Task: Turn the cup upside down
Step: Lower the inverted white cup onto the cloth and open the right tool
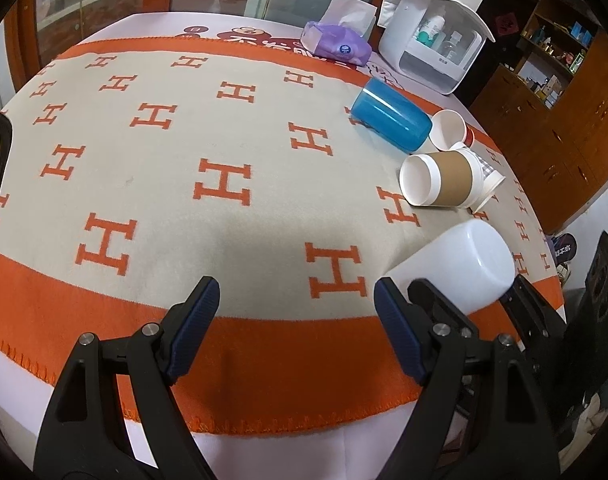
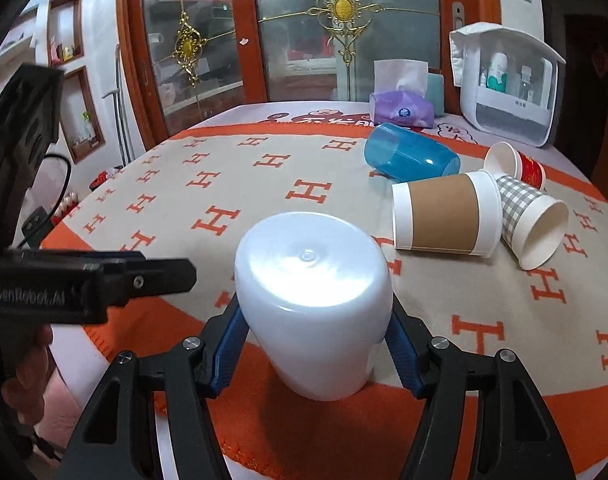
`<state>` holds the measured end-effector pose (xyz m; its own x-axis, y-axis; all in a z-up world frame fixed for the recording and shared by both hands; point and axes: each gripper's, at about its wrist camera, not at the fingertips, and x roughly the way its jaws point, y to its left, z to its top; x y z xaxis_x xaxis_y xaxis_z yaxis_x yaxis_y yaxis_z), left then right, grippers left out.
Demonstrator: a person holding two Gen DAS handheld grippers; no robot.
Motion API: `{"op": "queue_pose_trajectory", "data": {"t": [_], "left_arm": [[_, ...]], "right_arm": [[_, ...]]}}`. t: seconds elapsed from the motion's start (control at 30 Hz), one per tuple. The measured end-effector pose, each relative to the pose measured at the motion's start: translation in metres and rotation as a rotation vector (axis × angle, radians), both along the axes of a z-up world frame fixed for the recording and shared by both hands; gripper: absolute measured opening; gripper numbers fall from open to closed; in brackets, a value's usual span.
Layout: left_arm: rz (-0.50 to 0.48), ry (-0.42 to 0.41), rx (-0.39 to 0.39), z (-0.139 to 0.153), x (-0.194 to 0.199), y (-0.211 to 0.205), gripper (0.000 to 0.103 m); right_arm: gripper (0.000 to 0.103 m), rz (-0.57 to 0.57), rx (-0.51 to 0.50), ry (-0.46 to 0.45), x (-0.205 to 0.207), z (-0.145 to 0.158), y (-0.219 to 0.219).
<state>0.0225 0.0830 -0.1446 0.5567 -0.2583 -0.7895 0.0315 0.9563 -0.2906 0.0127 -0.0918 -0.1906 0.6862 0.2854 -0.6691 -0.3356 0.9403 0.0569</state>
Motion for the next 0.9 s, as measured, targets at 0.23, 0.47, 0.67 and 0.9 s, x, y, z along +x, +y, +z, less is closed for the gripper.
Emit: {"op": "queue_pose_trajectory", "data": {"t": [0.23,0.47,0.67,0.9], "left_arm": [[0.000,-0.007,0.021,0.001,-0.005,-0.002,0.078],[-0.001,-0.013,0.054,0.005,-0.012,-0.006,0.079],[-0.001,-0.024,0.061,0.012,-0.021,-0.007,0.081],[-0.003,-0.043,0.076,0.025,-0.036,-0.011,0.081]], "right_arm": [[0.065,0.008,-0.032,-0.010,-0.006,0.000,0.003],[0.082,0.007,-0.031,-0.010,-0.011,0.009,-0.002],[0.082,-0.012,-0.003,0.026,-0.019,0.019,-0.014],[0.082,-0.062,0.075,0.117,-0.033,0.033,-0.038]]}}
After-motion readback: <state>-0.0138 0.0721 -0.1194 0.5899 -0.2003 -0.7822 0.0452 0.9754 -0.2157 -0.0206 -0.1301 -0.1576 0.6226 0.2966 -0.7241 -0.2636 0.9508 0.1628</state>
